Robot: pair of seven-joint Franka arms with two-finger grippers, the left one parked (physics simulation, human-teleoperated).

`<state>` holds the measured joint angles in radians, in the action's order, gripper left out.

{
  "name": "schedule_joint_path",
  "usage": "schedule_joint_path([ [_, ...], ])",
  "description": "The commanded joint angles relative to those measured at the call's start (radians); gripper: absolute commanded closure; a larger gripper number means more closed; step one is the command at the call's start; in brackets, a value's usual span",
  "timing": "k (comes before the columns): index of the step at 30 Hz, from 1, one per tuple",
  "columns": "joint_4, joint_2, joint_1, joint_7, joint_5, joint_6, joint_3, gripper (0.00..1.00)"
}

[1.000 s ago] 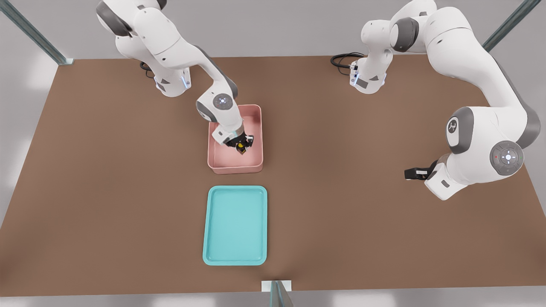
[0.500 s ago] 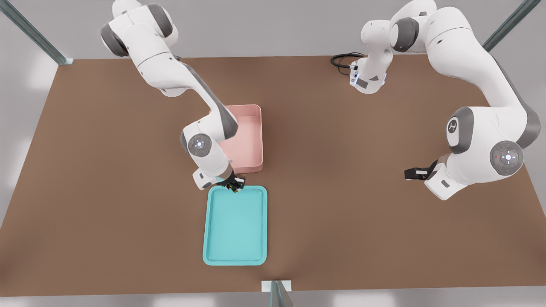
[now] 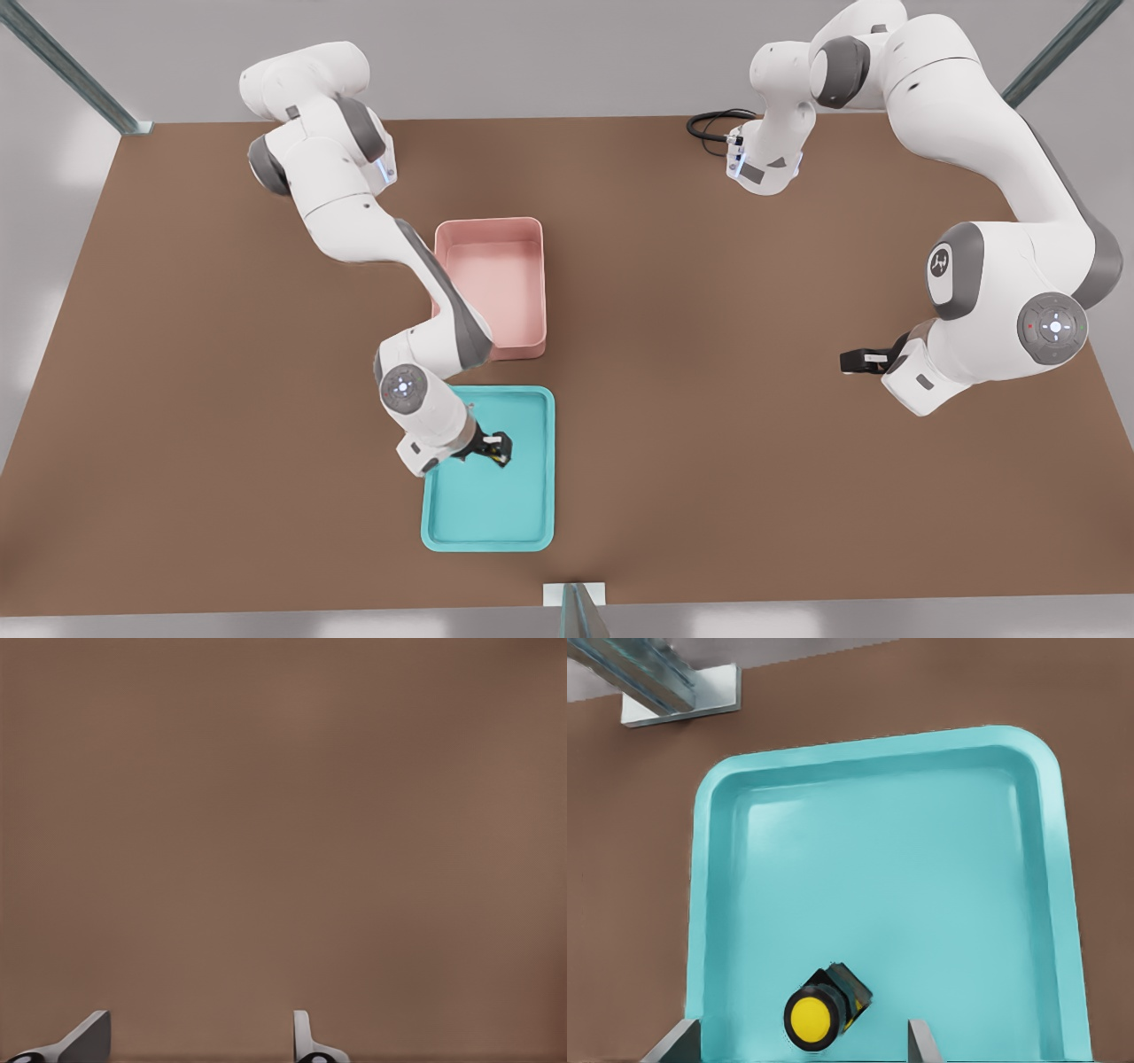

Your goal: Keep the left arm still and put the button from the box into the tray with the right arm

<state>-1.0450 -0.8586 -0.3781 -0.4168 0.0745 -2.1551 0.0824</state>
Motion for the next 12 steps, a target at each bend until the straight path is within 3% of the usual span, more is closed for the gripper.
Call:
schedule_joint_path([
  [1,0.026,0.141,-0.001,0.407,-0.009,0.365,-0.012,0.0],
  [3,-0.021,0.357,0.034,0.423,-0.19,0.604,-0.016,0.0],
  [6,-0.05,0.512,0.126,0.424,-0.174,0.767,-0.131,0.0],
  [7,-0.05,0.517,0.289,0.525,-0.105,0.81,-0.125,0.0],
  [12,-0.05,0.507,0.349,0.555,-0.062,0.793,-0.11,0.0],
])
